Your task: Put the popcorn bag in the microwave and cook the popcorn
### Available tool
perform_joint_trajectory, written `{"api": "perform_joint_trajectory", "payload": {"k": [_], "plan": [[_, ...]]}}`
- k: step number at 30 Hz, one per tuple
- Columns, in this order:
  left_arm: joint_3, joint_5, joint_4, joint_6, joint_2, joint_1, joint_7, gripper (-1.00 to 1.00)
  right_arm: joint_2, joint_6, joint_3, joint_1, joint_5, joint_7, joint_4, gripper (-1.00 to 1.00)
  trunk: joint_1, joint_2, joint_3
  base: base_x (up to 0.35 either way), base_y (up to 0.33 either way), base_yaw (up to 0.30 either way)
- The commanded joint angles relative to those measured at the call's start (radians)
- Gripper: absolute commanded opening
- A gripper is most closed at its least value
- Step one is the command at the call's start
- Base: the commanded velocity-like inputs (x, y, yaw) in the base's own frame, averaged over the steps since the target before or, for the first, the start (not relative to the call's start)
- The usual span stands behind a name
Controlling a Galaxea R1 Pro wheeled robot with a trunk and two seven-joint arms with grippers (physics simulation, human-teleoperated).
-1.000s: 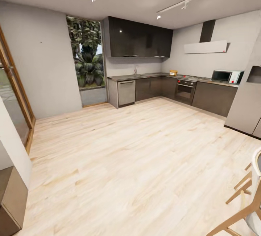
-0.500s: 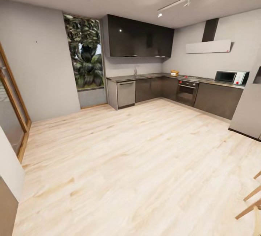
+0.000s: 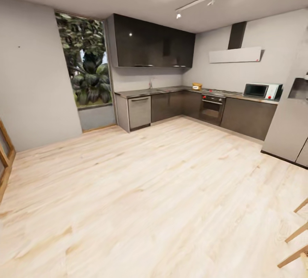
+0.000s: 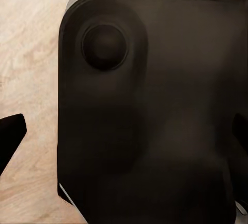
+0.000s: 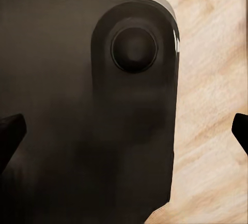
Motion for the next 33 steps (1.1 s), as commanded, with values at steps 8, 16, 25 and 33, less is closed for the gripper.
{"api": "perform_joint_trajectory", "payload": {"k": [8,16,25,33], "plan": [[0.0,0.009,-0.001,-0.002,0.0,0.0,0.002,1.0,0.0,-0.003,0.0,0.0,-0.001,-0.001,0.0,1.0,0.001,0.0,-0.001,0.326,0.0,-0.243],[-0.001,0.009,-0.001,-0.002,0.0,0.0,0.002,1.0,0.0,-0.002,0.0,0.0,0.001,-0.001,0.0,1.0,0.001,0.0,-0.001,0.326,0.0,-0.155],[-0.001,0.009,-0.001,-0.002,0.0,0.0,0.002,1.0,0.0,-0.002,0.001,0.0,0.002,-0.001,0.0,1.0,0.001,0.0,-0.001,0.326,0.0,-0.004],[-0.001,0.009,-0.001,-0.002,0.0,0.0,0.002,1.0,0.0,-0.002,0.002,0.0,0.002,-0.001,0.0,1.0,0.001,0.0,-0.001,0.326,0.0,0.0]]}}
